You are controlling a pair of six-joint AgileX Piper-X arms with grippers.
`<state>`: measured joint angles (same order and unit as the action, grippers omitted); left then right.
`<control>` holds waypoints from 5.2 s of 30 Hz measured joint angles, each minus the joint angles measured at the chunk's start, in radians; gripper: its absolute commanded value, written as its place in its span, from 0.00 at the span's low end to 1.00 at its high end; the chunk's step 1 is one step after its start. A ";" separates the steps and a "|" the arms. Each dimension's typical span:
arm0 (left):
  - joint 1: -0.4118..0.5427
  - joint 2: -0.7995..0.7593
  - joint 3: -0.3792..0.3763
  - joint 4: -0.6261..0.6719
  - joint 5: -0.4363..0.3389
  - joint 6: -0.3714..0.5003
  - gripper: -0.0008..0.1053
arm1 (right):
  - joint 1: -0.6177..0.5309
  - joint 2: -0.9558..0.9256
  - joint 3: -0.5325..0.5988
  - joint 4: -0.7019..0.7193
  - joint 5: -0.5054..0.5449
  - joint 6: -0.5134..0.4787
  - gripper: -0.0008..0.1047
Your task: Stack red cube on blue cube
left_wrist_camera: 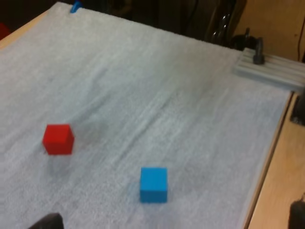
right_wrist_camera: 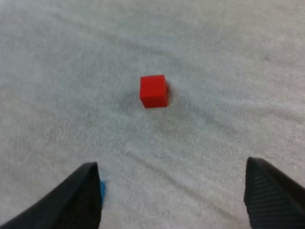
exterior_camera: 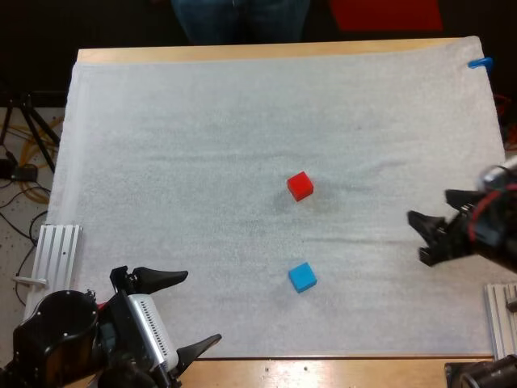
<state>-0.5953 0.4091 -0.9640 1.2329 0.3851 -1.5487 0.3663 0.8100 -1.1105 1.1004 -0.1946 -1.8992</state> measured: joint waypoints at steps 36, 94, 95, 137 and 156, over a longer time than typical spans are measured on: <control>0.000 0.004 0.000 -0.002 -0.142 -0.001 0.83 | 0.296 0.846 -0.378 -0.097 0.292 0.000 0.59; 0.000 0.004 0.000 -0.002 -0.142 -0.001 0.83 | 0.254 1.120 -0.560 0.001 0.261 0.177 0.21; 0.000 0.004 0.000 -0.002 -0.142 -0.001 0.83 | 0.254 1.084 -0.560 0.017 0.265 0.177 0.21; 0.000 0.005 0.000 -0.002 -0.146 -0.001 0.83 | 0.636 0.712 -0.127 -0.016 0.331 0.461 0.21; 0.000 0.005 0.000 -0.002 -0.146 -0.001 0.83 | 0.636 0.814 -0.076 -0.079 0.267 0.513 0.21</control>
<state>-0.5953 0.4141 -0.9640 1.2309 0.2394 -1.5494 1.0018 1.6242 -1.1861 1.0218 0.0725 -1.3861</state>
